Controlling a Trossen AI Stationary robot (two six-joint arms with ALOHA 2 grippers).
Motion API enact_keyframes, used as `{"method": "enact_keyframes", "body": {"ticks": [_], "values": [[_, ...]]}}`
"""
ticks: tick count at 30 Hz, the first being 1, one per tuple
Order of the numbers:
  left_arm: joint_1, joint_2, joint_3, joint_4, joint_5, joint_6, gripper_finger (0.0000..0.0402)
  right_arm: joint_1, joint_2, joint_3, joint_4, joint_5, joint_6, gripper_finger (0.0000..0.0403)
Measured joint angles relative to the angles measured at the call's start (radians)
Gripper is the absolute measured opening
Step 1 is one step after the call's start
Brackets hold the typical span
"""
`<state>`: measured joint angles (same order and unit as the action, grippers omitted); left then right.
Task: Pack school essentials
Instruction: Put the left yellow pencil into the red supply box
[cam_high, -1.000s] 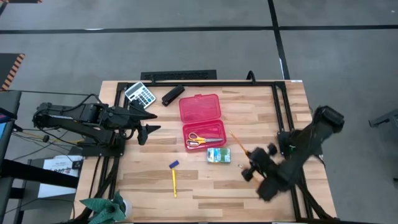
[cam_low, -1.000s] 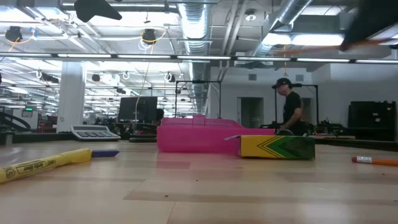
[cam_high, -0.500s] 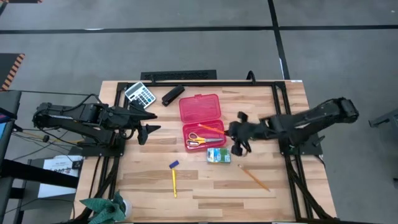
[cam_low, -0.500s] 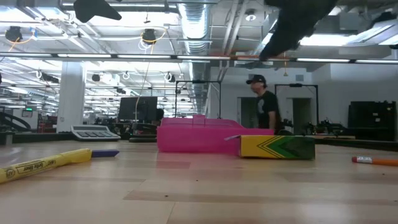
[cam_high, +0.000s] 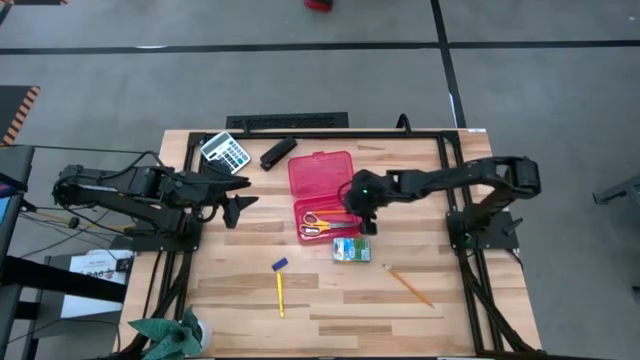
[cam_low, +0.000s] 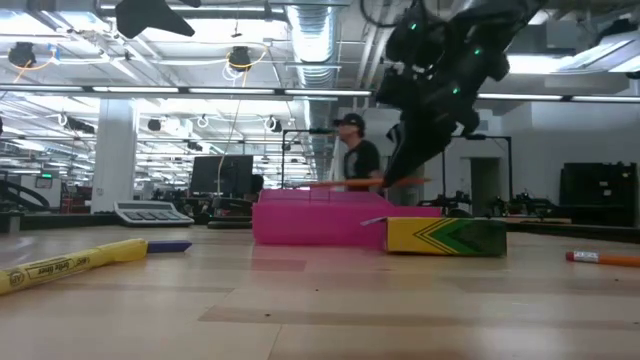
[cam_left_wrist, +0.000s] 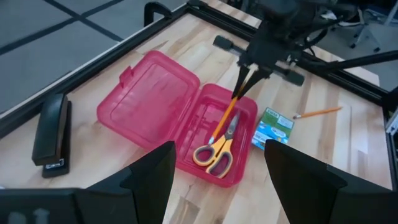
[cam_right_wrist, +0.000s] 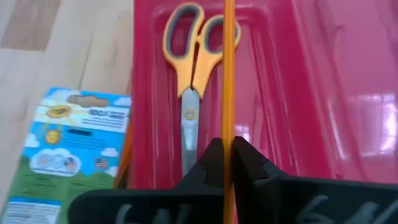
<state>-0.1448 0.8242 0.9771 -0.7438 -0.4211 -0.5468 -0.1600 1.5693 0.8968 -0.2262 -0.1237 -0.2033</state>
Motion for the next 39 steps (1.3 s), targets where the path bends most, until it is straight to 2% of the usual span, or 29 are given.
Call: {"method": "enact_keyframes", "body": {"ticks": [8, 19, 25, 39], "values": [[0.000, 0.000, 0.000, -0.009, -0.025, 0.000, 0.0242, -0.064, 0.099, 0.079, 0.002, -0.061, -0.061, 0.0012], [0.000, 0.000, 0.000, -0.017, -0.033, 0.003, 0.0242, -0.070, 0.239, 0.190, -0.007, -0.094, -0.088, 0.0017], [0.000, 0.000, 0.000, -0.034, -0.032, 0.003, 0.0242, -0.079, 0.249, 0.195, -0.025, -0.091, -0.085, 0.0030], [0.000, 0.000, 0.000, -0.037, -0.033, 0.011, 0.0242, -0.130, 0.204, 0.194, -0.055, -0.088, -0.091, 0.0031]]}}
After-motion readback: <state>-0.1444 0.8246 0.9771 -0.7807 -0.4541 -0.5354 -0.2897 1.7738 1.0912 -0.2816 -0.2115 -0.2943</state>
